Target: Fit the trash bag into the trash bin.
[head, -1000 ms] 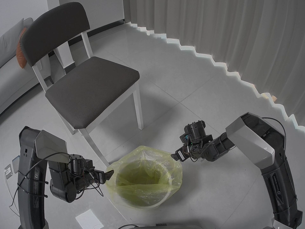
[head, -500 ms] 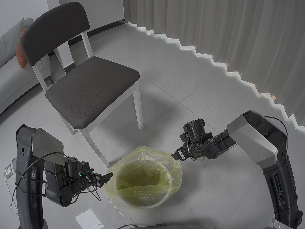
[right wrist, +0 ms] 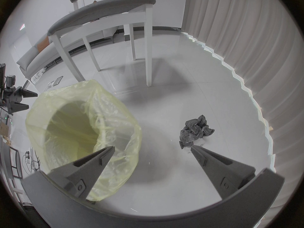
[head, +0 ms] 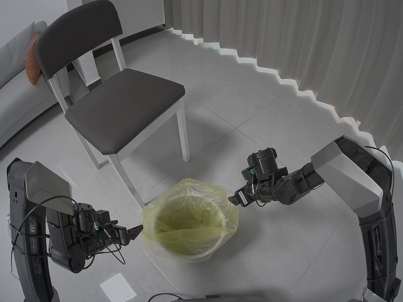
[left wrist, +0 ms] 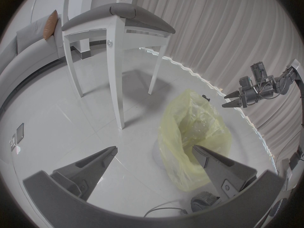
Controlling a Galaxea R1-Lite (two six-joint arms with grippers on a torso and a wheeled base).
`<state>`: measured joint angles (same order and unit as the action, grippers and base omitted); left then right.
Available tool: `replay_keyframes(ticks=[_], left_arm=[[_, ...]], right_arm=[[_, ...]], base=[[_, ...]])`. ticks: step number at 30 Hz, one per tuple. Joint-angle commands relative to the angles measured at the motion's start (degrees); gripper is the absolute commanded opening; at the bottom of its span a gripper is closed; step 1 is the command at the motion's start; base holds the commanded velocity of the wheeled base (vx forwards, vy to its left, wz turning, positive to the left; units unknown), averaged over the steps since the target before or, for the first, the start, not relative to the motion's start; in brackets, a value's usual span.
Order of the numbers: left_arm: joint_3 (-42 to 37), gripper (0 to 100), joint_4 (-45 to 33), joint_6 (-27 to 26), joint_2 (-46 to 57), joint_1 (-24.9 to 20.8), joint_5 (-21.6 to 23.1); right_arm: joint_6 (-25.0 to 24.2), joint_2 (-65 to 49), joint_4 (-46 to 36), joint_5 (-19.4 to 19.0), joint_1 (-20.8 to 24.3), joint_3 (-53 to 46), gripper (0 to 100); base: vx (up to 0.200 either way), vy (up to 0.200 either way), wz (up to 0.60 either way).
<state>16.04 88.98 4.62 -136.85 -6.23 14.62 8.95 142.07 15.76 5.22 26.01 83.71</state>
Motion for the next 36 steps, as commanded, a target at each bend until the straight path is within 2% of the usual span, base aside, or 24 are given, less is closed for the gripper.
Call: replay_keyframes(ticks=[1, 3, 7, 10, 15, 22, 24, 27, 34, 36], left_arm=[[0.39, 100, 1.02, 0.39, 1.41, -0.54, -0.11], [2.41, 100, 1.02, 1.8, 1.76, -2.82, -1.52], [9.09, 100, 1.02, 7.95, 1.32, -7.48, -8.73], [12.08, 100, -1.62, 7.68, -0.35, -8.18, -10.66], [13.22, 100, -5.75, 7.16, -1.31, -7.04, -10.93], [14.54, 100, -6.36, 5.14, -3.51, -4.93, -11.1], [16.56, 100, -6.98, 3.29, -5.62, -4.14, -12.86], [18.06, 100, -7.86, 3.03, -6.67, -4.14, -13.03], [26.85, 100, -17.88, 2.85, -7.73, -3.88, -13.3], [27.55, 100, -18.67, 2.76, -7.9, -3.88, -13.39]], right_arm=[[0.02, -0.57, 0.15, -0.03, 0.26, -0.13, 100], [0.02, -0.04, 0.76, -0.03, 0.44, 0.22, 100], [0.1, 0.49, 1.9, -0.03, 0.62, 0.66, 100], [0.19, 1.72, 2.43, 0.06, 0.88, 1.45, 100], [0.19, 3.74, 2.34, 0.14, 0.44, 2.86, 100], [0.28, 6.2, 1.64, 0.14, 0.26, 5.14, 100], [0.37, 7.52, 0.23, 0.32, 0.26, 6.64, 100], [0.37, 7.7, -1.52, 0.23, 0.18, 8.13, 100], [0.37, 9.72, -5.04, 0.32, -0.79, 13.05, 100], [0.37, 9.81, -5.22, 0.32, -0.88, 13.32, 100]], base=[[0.0, 0.0, 0.0], [0.0, 0.0, 0.0], [0.0, 0.0, 0.0], [0.0, 0.0, 0.0], [0.0, 0.0, 0.0], [0.0, 0.0, 0.0], [0.0, 0.0, 0.0], [0.0, 0.0, 0.0], [0.0, 0.0, 0.0], [0.0, 0.0, 0.0]])
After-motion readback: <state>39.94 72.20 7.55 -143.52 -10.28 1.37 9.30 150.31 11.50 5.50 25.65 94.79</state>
